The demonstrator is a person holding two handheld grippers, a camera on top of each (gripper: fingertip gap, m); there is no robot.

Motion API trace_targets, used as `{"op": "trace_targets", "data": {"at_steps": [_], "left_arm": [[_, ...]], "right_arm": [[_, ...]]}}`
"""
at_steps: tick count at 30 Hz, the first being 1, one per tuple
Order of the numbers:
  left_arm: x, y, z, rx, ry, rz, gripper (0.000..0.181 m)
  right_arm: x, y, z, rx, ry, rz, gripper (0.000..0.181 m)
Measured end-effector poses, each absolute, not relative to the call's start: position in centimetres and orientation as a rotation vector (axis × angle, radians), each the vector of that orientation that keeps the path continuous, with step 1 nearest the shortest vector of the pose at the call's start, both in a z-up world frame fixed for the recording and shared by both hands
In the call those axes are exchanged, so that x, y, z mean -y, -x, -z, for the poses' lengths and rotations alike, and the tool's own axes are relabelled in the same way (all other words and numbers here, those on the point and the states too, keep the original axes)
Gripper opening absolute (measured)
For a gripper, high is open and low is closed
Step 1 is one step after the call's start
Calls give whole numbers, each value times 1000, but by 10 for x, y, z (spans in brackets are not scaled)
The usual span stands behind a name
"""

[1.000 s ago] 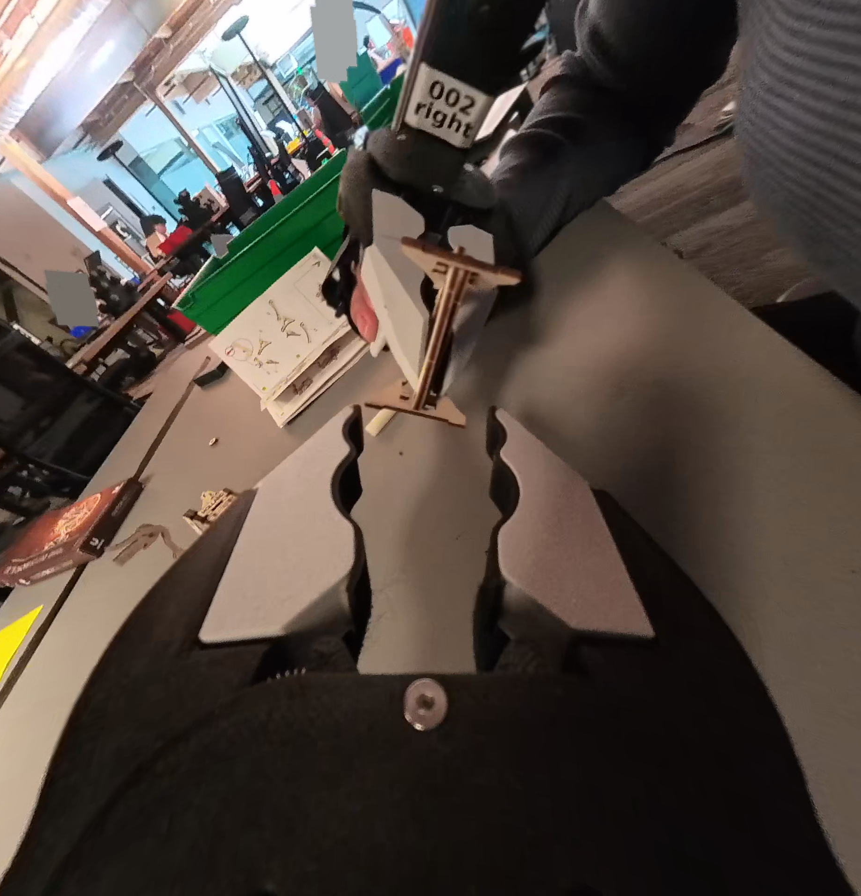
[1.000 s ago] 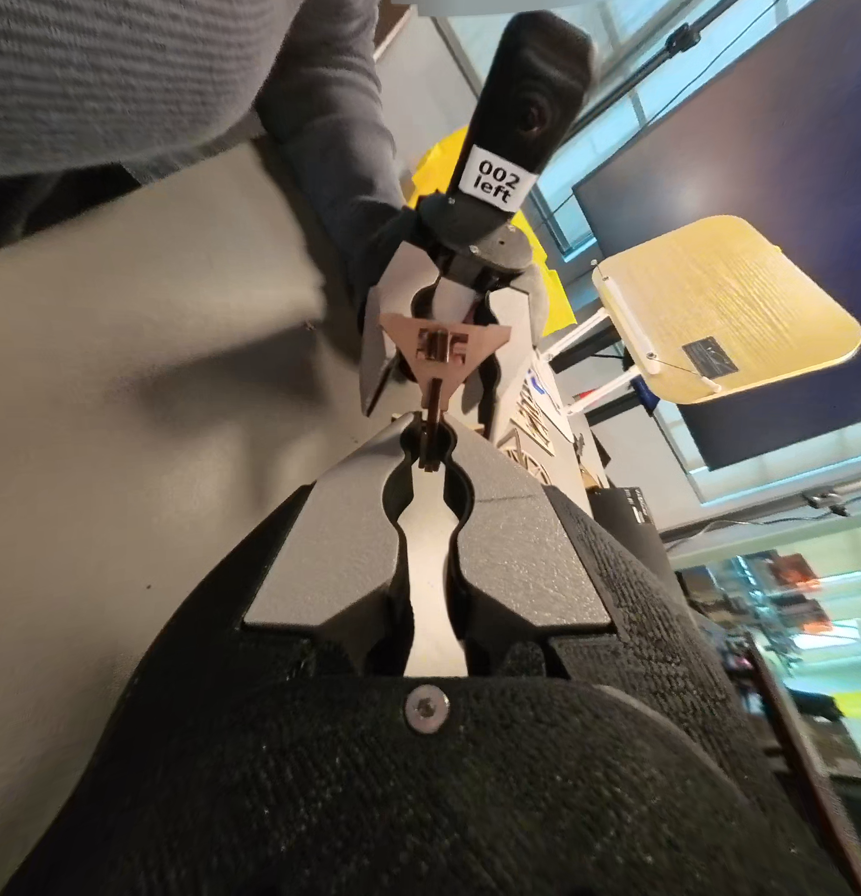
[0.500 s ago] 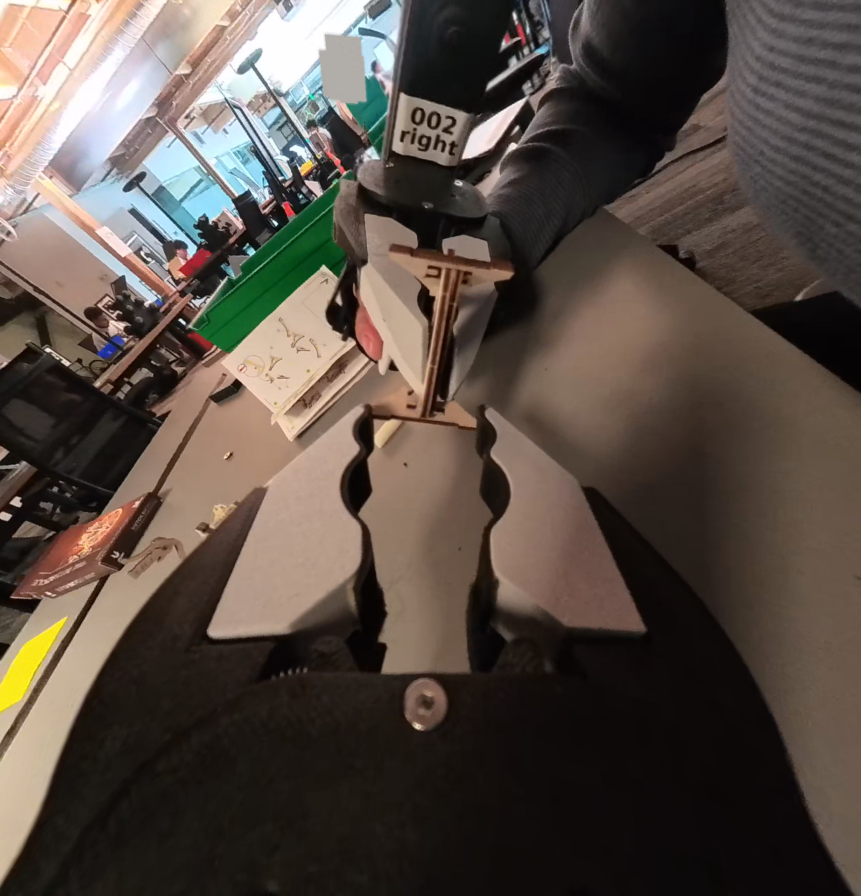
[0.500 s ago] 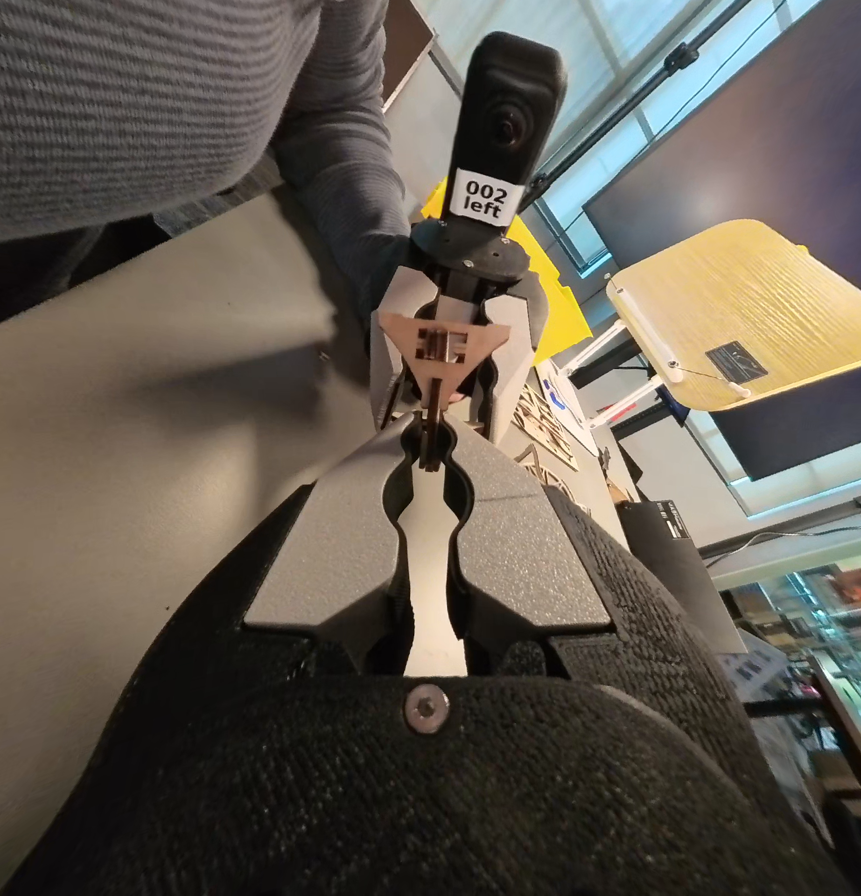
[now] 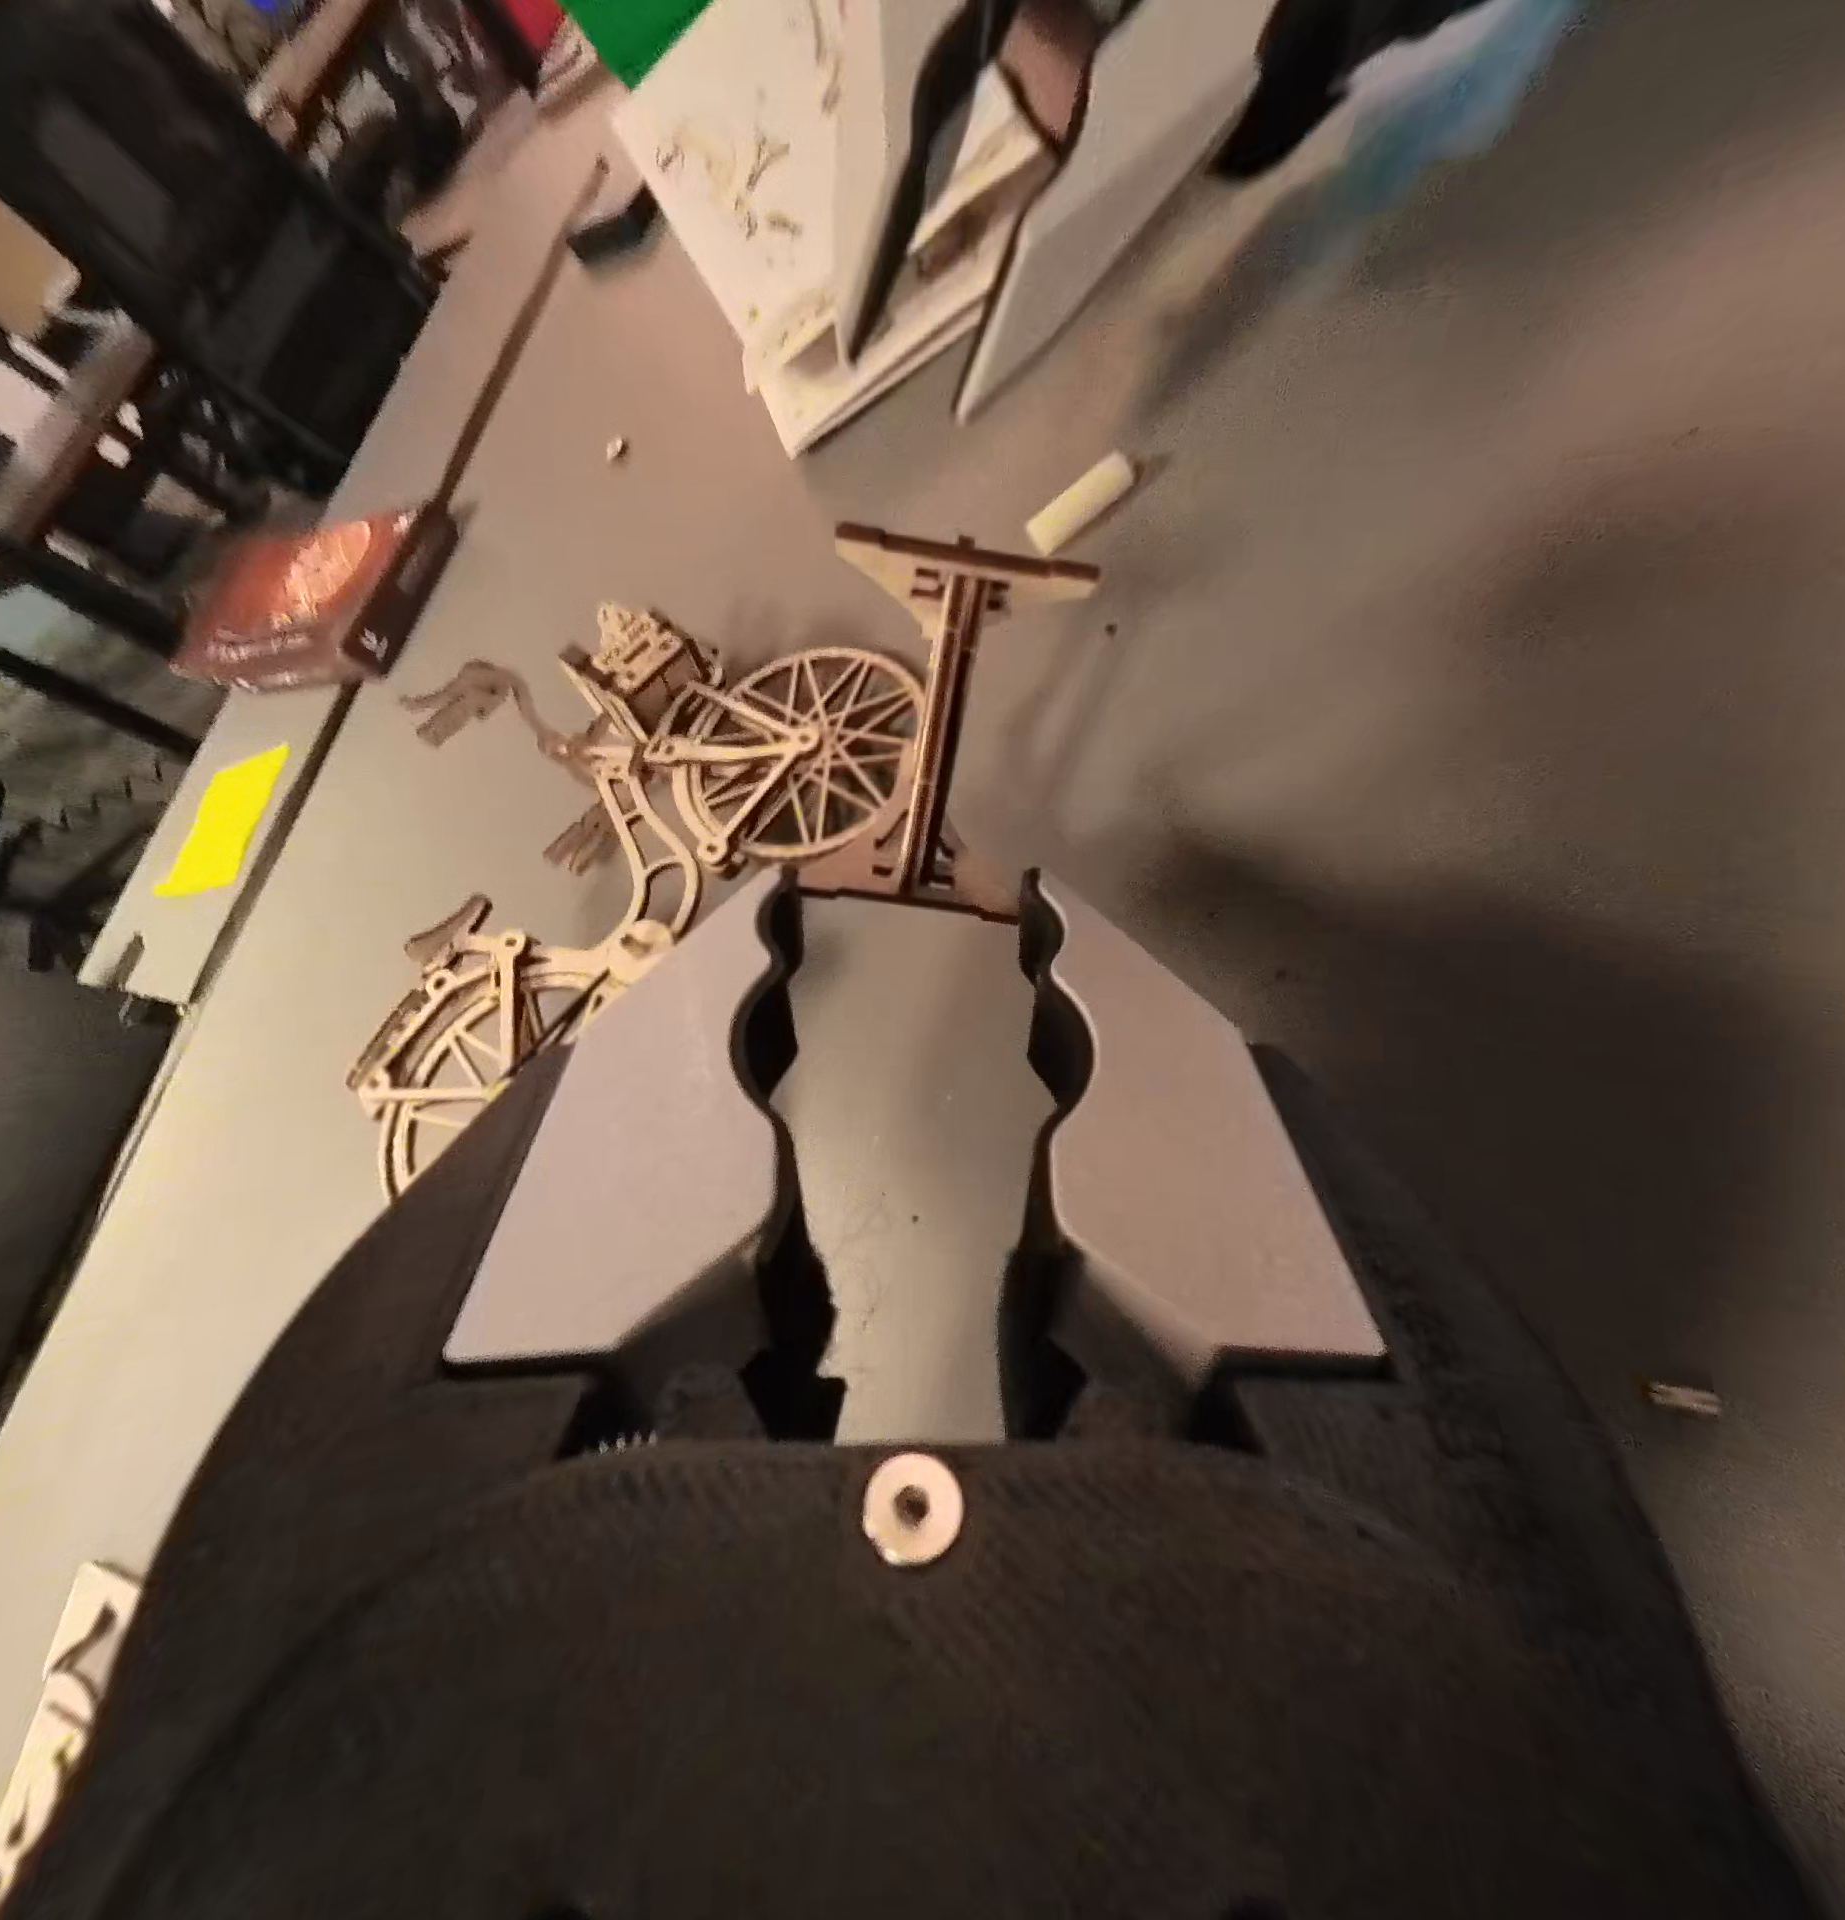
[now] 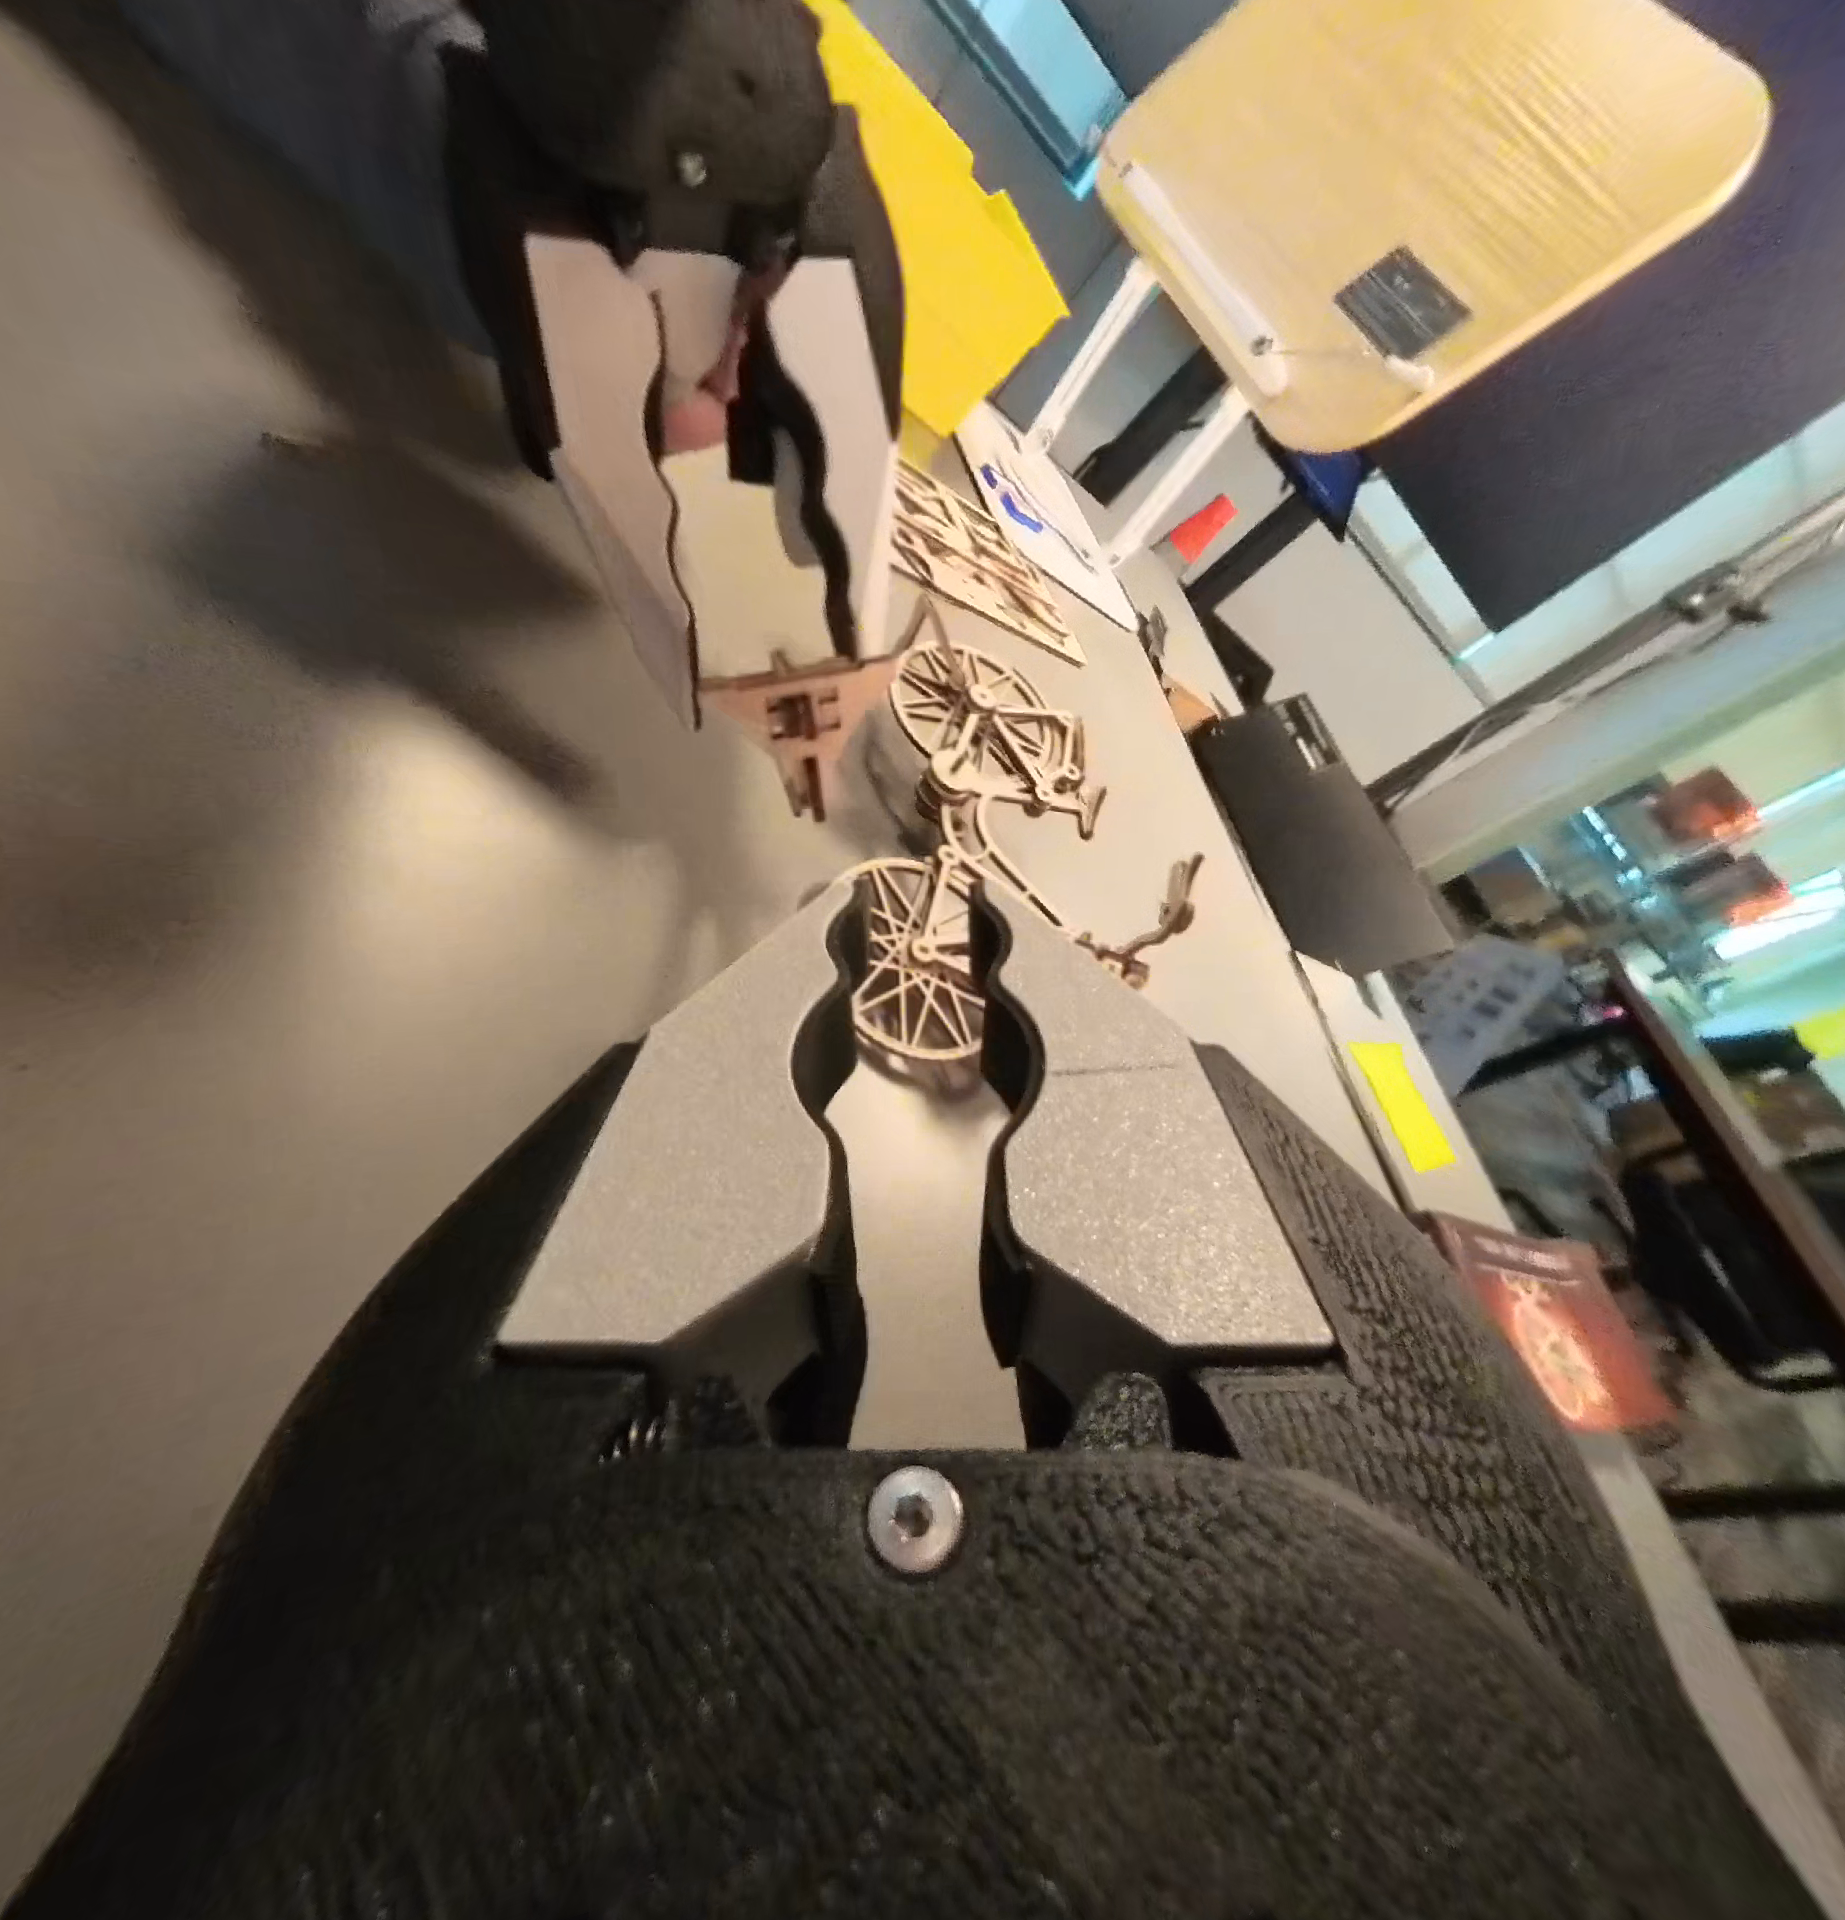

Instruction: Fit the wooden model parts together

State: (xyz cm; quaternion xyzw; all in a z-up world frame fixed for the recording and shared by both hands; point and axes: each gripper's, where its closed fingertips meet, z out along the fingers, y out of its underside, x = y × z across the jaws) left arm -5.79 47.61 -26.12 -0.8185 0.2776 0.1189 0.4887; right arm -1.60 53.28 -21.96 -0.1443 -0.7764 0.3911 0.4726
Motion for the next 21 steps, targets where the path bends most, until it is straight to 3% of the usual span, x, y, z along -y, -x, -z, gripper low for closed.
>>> {"op": "trace_targets", "data": {"at_steps": [9,13,21], "left_arm": [[-476,62,276,-759,2094,-487,42],[-476,58,276,-825,2071,-576,42],[-479,55,275,-911,2020,-625,42]], "right_arm": [[-471,28,229,2190,455,-622,14],[-466,34,247,2219,440,-405,4],[-475,40,265,2209,445,-190,3]]}}
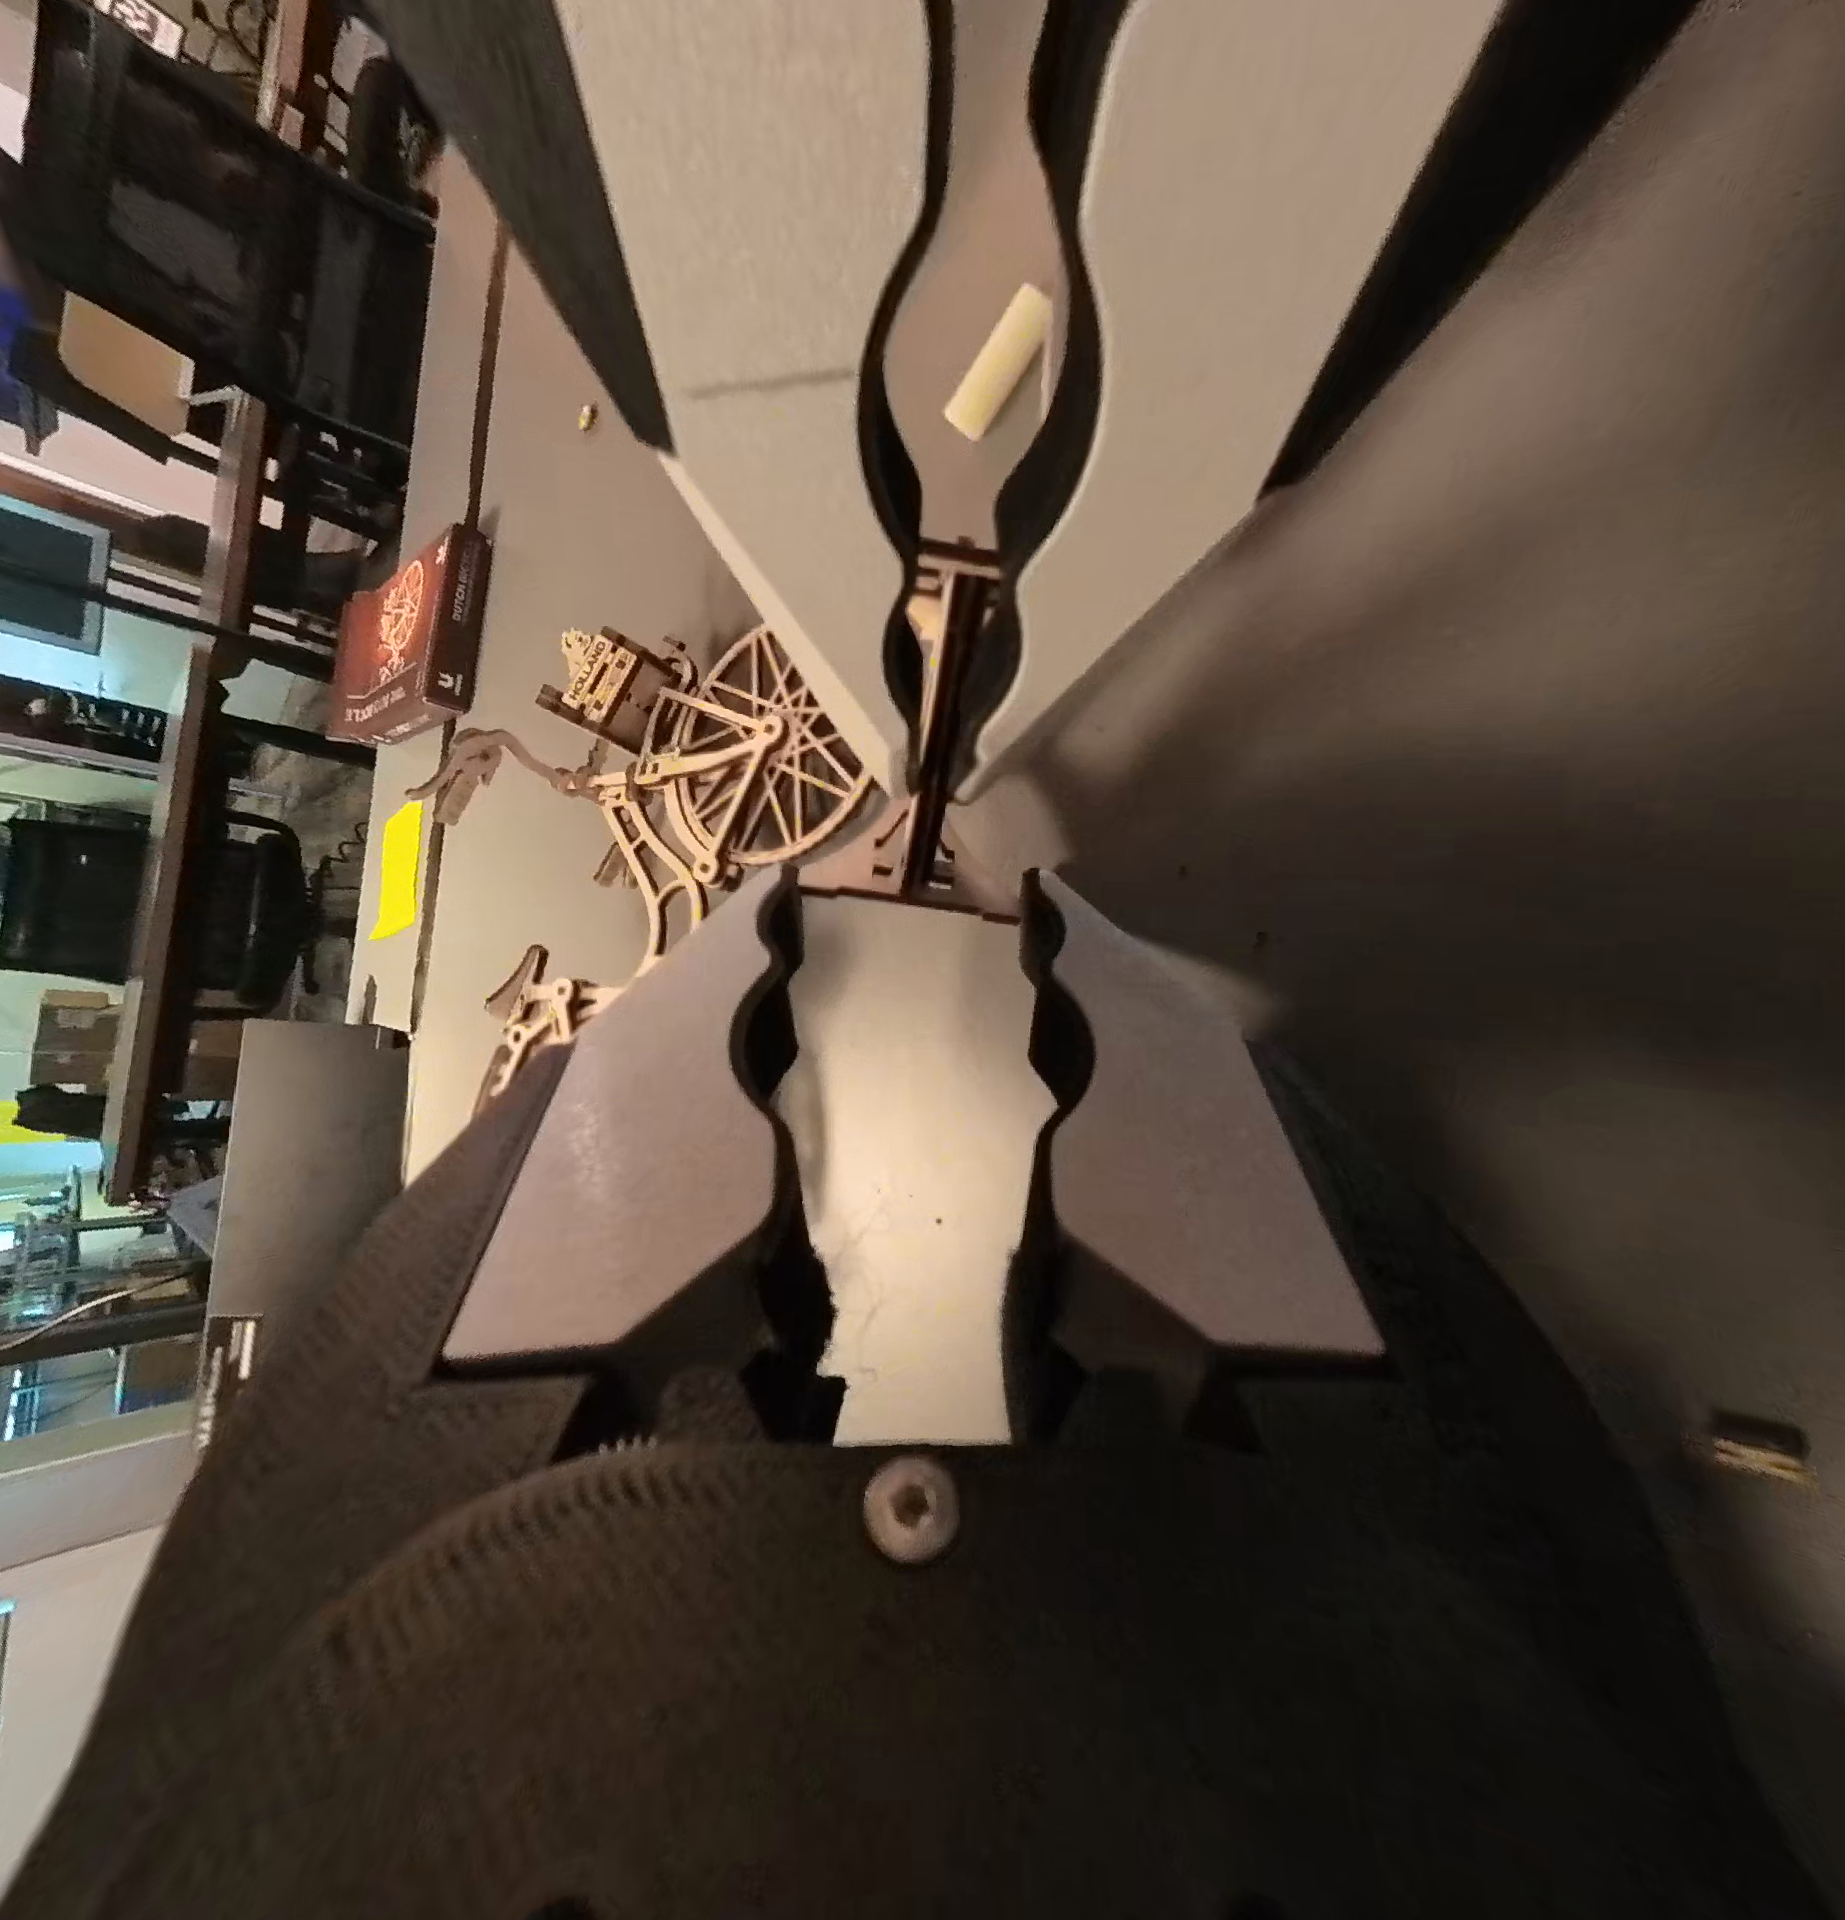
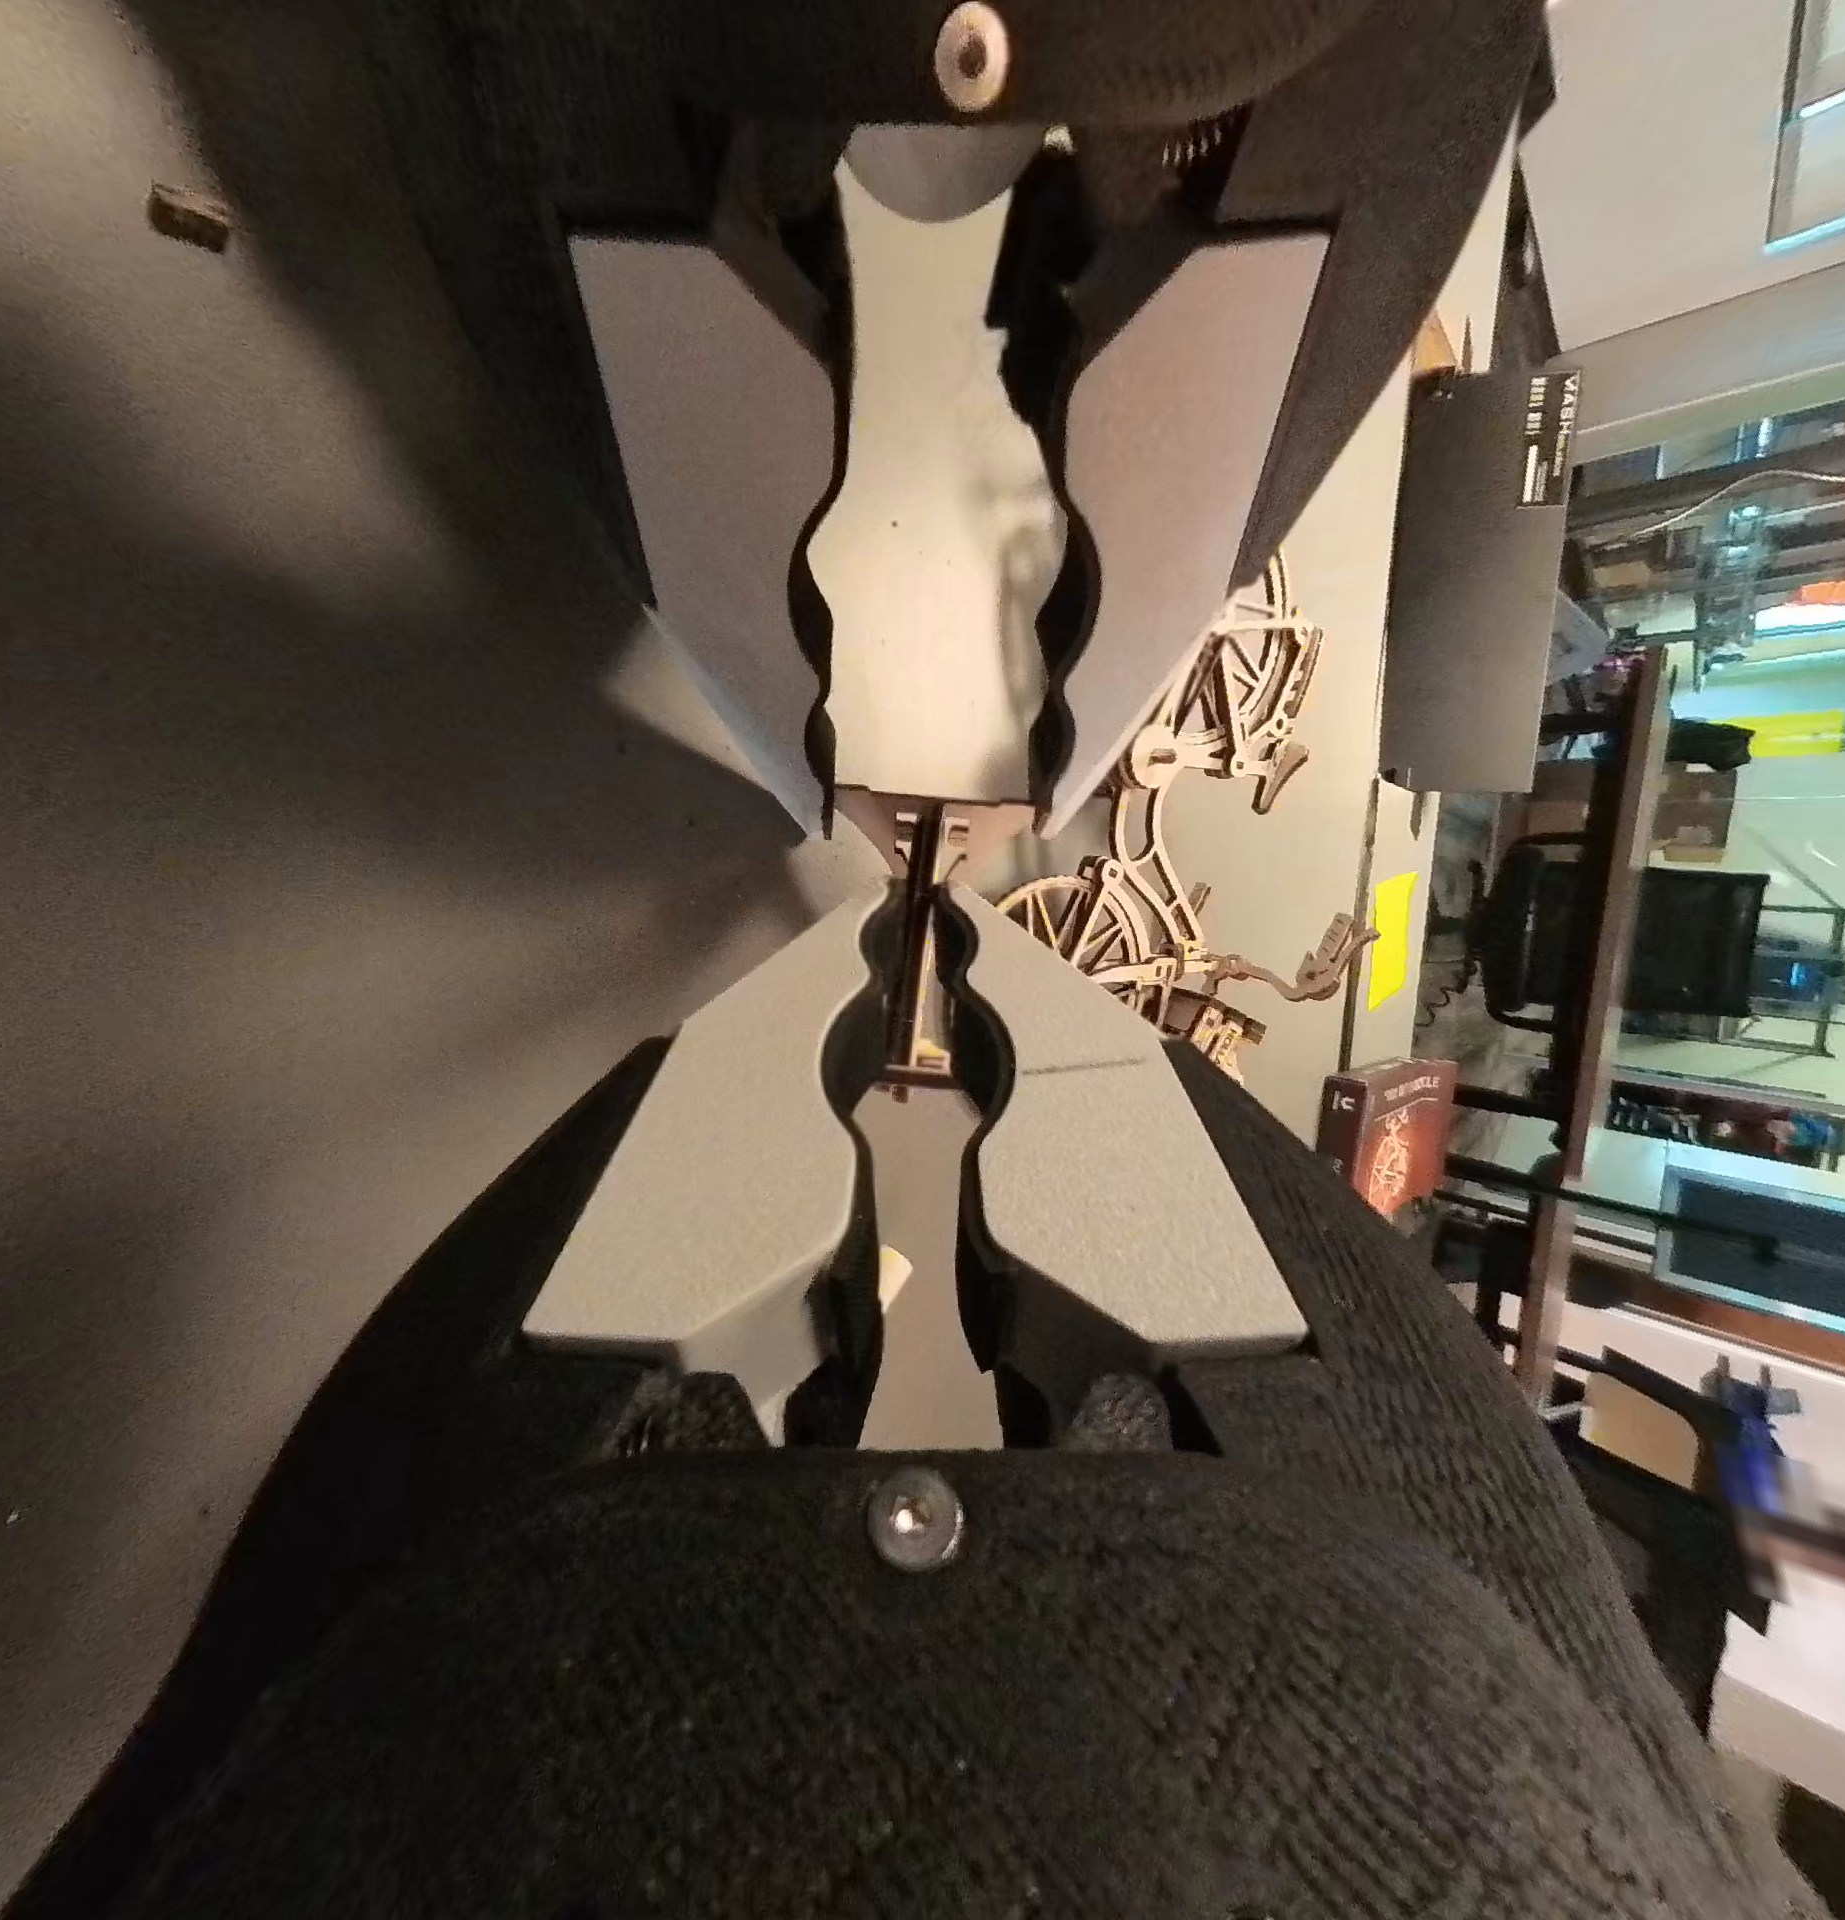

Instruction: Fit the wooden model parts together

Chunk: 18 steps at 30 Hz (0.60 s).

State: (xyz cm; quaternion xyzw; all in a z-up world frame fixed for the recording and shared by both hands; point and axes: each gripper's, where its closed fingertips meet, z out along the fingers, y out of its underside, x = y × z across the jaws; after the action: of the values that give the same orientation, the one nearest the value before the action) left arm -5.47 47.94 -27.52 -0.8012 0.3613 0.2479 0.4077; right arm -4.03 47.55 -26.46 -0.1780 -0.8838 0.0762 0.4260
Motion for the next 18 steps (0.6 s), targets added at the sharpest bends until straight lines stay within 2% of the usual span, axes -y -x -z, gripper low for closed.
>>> {"op": "trace_targets", "data": {"at_steps": [18], "left_arm": [[-478,48,270,-1045,1849,-526,42]], "right_arm": [[-480,46,267,2179,516,-129,1]]}}
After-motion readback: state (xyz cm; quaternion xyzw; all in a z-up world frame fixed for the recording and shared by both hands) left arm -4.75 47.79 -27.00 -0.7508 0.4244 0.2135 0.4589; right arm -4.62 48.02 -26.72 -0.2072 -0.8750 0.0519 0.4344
